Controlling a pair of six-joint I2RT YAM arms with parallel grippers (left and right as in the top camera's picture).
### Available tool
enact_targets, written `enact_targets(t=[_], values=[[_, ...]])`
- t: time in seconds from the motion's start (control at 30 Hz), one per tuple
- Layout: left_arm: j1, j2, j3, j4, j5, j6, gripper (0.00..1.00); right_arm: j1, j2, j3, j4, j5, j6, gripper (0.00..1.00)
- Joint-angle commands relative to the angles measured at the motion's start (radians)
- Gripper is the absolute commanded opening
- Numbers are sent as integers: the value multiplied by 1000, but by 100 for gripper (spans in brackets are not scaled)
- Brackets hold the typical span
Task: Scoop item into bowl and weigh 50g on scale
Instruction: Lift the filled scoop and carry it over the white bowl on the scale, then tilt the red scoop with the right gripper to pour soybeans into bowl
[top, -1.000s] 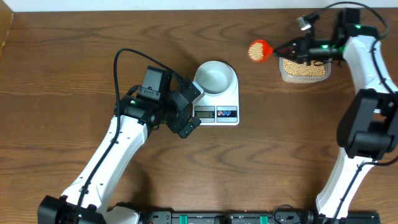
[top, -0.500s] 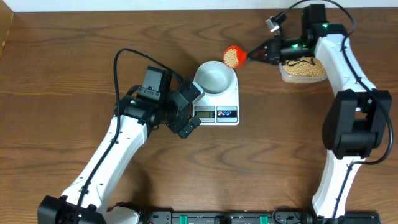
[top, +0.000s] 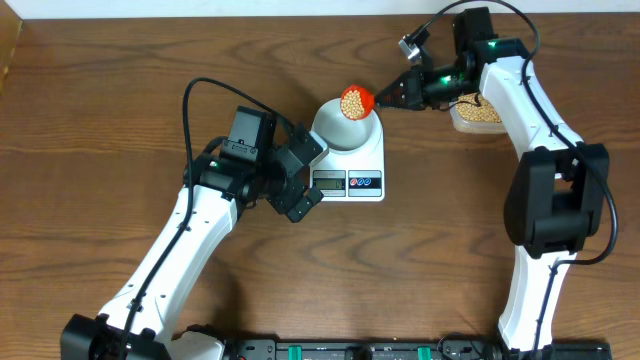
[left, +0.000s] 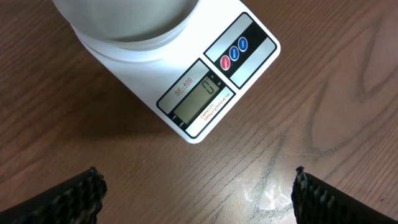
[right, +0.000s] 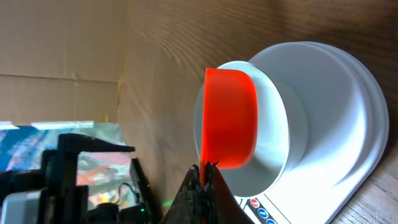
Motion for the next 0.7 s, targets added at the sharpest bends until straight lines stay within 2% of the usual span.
enact_targets(t=[0.0, 0.3, 0.67], values=[[-1, -13, 23, -3, -2, 17, 98, 21, -54, 10, -1, 56, 1, 1], [-1, -13, 23, -3, -2, 17, 98, 68, -145, 10, -5, 197, -9, 1], [-1, -13, 23, -3, -2, 17, 98, 153, -147, 10, -6, 389, -8, 1]])
